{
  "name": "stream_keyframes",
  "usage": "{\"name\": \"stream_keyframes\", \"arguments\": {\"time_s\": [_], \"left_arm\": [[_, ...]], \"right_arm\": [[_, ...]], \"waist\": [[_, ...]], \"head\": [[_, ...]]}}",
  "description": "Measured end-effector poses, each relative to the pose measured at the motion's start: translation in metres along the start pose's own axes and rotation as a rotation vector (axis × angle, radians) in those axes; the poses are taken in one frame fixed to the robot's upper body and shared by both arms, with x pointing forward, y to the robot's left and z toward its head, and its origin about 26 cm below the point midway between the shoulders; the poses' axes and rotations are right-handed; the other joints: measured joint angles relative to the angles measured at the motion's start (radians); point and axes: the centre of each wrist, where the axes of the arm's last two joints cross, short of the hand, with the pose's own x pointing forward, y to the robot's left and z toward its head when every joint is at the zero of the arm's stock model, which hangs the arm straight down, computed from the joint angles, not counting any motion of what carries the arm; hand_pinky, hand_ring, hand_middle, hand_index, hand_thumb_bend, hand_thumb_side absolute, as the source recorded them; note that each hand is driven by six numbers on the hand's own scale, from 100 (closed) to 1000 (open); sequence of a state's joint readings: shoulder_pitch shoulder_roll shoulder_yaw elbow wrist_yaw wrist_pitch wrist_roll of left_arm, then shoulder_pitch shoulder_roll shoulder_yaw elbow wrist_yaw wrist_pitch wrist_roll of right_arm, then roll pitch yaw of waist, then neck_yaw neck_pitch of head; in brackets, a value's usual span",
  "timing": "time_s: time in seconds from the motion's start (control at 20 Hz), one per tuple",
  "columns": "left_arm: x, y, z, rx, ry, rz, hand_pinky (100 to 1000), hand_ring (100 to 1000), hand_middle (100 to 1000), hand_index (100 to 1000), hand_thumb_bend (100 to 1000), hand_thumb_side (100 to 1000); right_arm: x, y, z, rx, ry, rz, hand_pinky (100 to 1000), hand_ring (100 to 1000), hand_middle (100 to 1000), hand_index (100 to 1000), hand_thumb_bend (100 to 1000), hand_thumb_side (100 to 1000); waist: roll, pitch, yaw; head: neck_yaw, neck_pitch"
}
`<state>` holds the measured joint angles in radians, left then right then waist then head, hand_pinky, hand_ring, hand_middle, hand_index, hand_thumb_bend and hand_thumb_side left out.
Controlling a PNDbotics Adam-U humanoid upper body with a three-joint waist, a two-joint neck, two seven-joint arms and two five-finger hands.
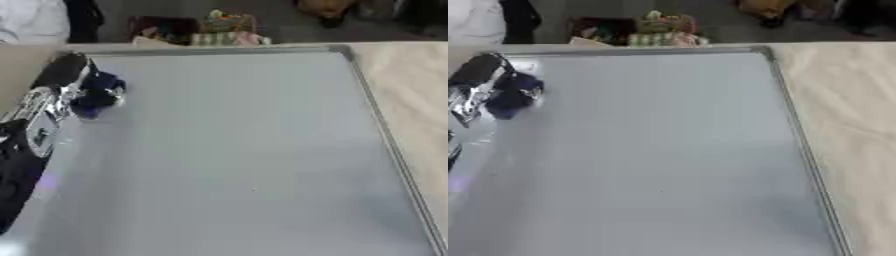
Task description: Wipe the whiteboard clean with a brush.
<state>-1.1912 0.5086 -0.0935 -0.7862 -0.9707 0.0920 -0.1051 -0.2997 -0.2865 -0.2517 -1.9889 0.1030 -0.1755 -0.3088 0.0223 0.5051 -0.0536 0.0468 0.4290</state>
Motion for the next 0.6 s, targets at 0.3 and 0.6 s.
{"name": "stream_keyframes", "arguments": {"time_s": [0.3,0.6], "left_arm": [[0.014,0.002,-0.001,-0.042,-0.042,0.054,554,528,303,549,158,606],[0.03,0.005,-0.001,-0.078,-0.086,0.104,557,527,302,552,153,618]], "right_arm": [[0.0,0.0,0.0,0.0,0.001,0.0,870,818,585,862,100,1000],[0.0,0.0,0.0,-0.002,0.004,0.001,870,817,583,862,100,1000]], "waist": [[0.0,-0.003,0.001],[0.0,-0.005,0.001]], "head": [[0.0,0.0],[0.0,0.001]]}}
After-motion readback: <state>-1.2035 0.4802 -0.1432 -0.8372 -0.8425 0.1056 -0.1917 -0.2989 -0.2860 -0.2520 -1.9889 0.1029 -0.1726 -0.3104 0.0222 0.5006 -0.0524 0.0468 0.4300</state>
